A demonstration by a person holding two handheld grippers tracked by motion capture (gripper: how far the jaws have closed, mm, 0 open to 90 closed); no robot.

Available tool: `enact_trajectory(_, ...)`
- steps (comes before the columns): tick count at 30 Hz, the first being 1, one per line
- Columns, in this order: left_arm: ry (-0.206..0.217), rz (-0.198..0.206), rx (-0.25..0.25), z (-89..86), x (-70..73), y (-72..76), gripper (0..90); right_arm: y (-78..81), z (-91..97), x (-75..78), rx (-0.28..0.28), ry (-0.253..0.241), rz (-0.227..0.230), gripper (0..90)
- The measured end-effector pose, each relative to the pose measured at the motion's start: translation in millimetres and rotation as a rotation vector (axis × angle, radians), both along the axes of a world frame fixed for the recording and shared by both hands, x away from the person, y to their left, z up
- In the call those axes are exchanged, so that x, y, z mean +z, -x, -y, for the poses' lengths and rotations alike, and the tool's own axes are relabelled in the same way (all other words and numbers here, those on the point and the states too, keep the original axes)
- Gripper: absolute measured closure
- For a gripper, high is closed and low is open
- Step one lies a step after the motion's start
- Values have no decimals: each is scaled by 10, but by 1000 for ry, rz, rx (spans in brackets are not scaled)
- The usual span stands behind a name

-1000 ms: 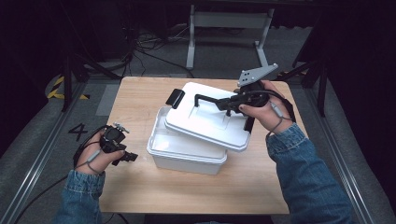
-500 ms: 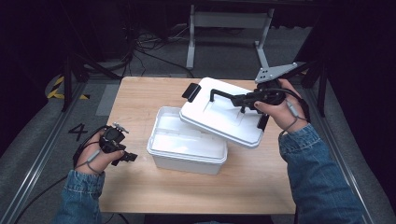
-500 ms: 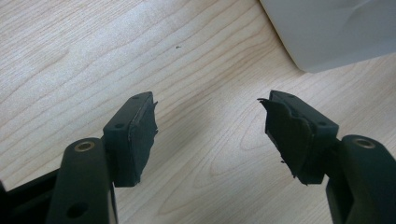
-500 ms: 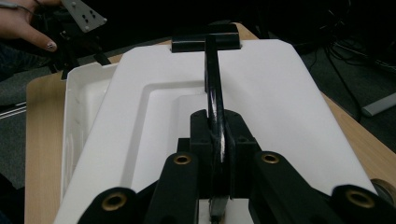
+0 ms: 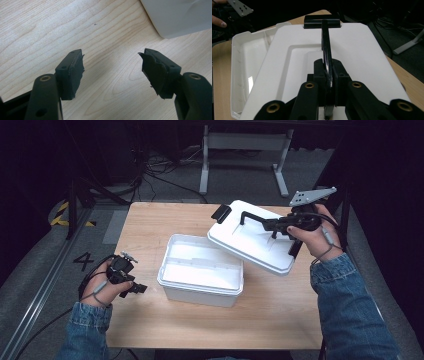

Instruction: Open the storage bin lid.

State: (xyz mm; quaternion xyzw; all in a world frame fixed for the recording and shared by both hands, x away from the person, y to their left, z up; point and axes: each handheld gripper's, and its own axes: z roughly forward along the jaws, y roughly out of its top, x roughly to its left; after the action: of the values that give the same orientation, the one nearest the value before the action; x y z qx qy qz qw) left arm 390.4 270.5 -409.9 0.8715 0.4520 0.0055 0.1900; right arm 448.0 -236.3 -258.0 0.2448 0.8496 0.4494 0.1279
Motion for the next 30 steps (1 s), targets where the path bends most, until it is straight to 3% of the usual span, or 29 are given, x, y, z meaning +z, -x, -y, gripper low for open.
enact_trajectory(15,-2,-6,16,-24,-8,-2,346,-97,379,-64,-104,-11,-7,843)
enact_trajectory(30,-1,-10,30,-61,-30,-8,345,-230,684,-306,-205,-3,-42,843)
